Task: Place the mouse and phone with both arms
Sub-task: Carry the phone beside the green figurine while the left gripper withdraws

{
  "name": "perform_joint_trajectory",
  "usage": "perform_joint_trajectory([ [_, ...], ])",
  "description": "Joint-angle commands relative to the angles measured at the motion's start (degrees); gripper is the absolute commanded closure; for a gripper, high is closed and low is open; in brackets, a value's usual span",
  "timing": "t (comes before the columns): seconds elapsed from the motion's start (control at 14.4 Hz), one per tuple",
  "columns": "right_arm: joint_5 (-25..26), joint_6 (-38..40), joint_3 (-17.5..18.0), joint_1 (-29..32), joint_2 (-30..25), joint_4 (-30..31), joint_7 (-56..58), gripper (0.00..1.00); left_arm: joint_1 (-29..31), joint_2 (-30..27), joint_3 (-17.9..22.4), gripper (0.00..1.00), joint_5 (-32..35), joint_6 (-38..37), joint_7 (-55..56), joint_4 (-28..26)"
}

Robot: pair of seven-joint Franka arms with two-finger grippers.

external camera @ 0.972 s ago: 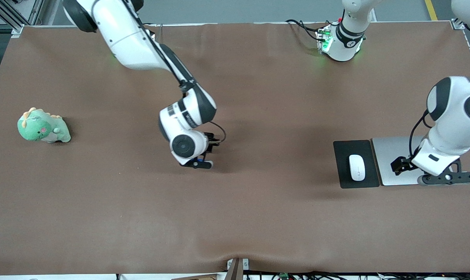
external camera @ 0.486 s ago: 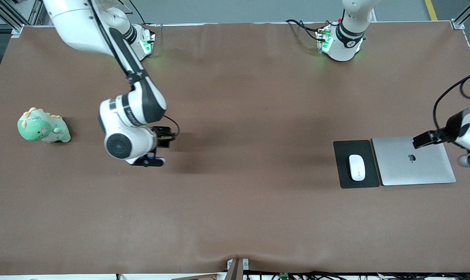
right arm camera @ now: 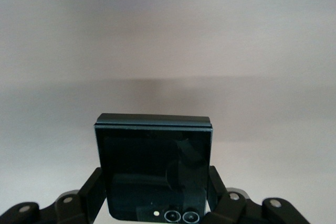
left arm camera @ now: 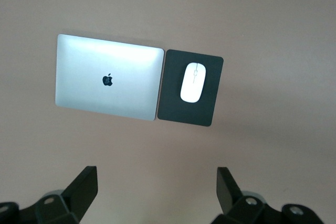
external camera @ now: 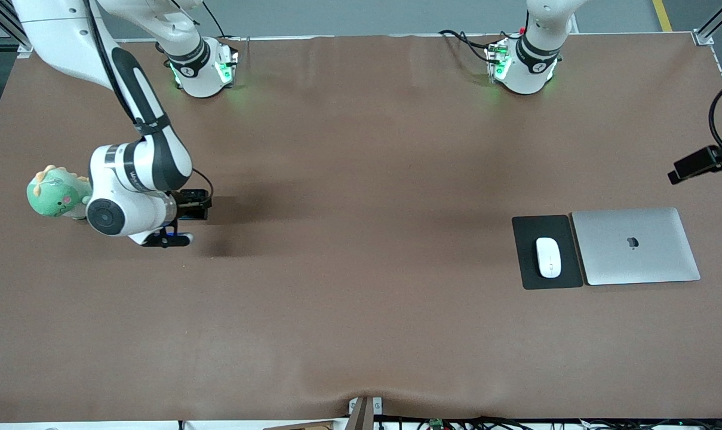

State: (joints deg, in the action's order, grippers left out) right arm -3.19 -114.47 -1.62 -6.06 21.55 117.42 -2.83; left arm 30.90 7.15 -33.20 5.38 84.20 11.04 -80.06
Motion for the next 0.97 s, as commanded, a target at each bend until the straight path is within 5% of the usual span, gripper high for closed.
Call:
perform_joint_trajectory([
  [0.0, 1.78, -6.8, 1.18, 4.89, -4.06, 8.16, 3.85, 1.0, -11.08, -3.98, 10.13, 0.0, -0.98, 0.0, 0.04, -4.39],
  [0.42, 1.78, -13.12, 1.18, 16.86, -3.53, 11.59, 16.8, 1.0, -27.98, -9.52, 23.15, 0.0, -3.27, 0.09, 0.65, -6.77],
  [0.76, 1.78, -19.12, 1.27, 16.52, -2.04, 14.68, 16.8, 1.0, -26.95, -8.03, 26.87, 0.0, -6.35, -0.53, -1.36, -6.42],
  [0.83, 1.78, -18.95, 1.27, 16.6, -1.95, 14.68, 16.72, 0.8, -26.68, -8.03, 26.87, 0.0, -6.61, -0.53, -1.28, -6.25],
  [0.9, 1.78, -18.95, 1.27, 16.52, -1.86, 14.68, 16.98, 0.01, -26.68, -7.94, 26.87, 0.0, -6.61, -0.53, -1.19, -6.16],
])
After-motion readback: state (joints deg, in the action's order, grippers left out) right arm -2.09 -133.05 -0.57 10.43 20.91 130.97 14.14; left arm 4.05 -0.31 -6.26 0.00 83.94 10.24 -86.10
